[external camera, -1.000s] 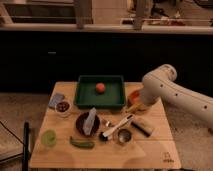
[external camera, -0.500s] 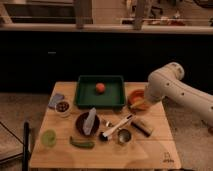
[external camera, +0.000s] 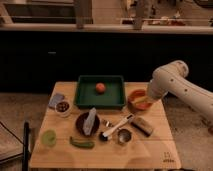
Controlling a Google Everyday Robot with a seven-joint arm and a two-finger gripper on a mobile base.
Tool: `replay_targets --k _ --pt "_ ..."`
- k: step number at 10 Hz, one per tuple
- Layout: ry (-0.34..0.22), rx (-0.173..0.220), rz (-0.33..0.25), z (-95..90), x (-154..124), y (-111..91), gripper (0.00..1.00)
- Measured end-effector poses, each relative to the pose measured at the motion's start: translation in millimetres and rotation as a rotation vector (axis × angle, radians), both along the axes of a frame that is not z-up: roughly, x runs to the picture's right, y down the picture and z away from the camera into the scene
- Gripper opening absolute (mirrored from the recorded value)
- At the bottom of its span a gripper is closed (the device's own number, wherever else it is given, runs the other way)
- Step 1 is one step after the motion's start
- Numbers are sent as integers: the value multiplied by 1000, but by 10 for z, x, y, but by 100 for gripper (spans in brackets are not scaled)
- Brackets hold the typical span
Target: Place banana in red bowl
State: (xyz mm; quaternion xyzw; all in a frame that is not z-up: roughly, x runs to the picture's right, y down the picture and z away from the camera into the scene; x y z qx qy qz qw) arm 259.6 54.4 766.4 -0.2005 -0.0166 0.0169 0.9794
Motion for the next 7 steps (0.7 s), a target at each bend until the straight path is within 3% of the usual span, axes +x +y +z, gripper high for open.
replay_targets --k 7 --pt "-63 33 105 317 95 -117 1"
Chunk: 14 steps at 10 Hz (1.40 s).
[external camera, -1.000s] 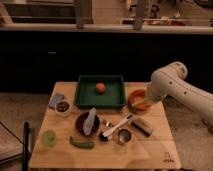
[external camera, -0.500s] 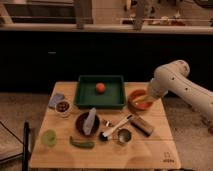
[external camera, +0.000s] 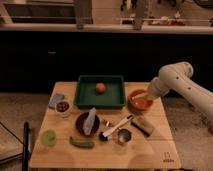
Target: Place banana in red bowl
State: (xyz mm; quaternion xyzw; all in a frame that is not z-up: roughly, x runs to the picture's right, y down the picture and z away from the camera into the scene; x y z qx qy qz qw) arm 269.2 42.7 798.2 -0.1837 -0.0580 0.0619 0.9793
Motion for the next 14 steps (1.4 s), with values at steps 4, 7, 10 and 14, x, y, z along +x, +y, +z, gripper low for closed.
replay_targets --k 4,7,10,14 --pt "-25 -10 63 330 -30 -47 3" --pt "-39 -29 123 470 25 -36 29" --pt "-62 -35 165 544 55 -11 58" --pt "-81 -49 205 597 125 75 80"
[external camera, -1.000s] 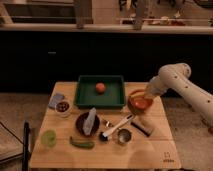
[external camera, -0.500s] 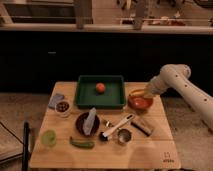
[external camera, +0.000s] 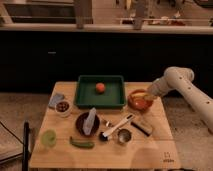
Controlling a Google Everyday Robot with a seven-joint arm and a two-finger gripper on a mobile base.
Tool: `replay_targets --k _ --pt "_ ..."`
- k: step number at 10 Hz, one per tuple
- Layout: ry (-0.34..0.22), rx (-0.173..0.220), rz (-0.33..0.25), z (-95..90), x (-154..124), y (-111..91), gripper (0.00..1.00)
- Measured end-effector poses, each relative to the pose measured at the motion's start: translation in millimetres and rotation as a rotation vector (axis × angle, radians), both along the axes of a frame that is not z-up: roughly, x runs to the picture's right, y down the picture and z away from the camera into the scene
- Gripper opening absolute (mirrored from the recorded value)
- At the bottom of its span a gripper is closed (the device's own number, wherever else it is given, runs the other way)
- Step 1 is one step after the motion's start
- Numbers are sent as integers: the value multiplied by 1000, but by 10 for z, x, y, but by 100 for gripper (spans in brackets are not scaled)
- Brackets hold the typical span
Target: Place banana in red bowl
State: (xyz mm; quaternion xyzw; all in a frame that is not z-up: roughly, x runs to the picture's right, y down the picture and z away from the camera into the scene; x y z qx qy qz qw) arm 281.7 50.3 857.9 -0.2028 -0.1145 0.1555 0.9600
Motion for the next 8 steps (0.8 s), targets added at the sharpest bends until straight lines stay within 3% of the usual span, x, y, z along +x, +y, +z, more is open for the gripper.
replay_targets --k 8 --pt "-30 1 -3 -27 -33 28 80"
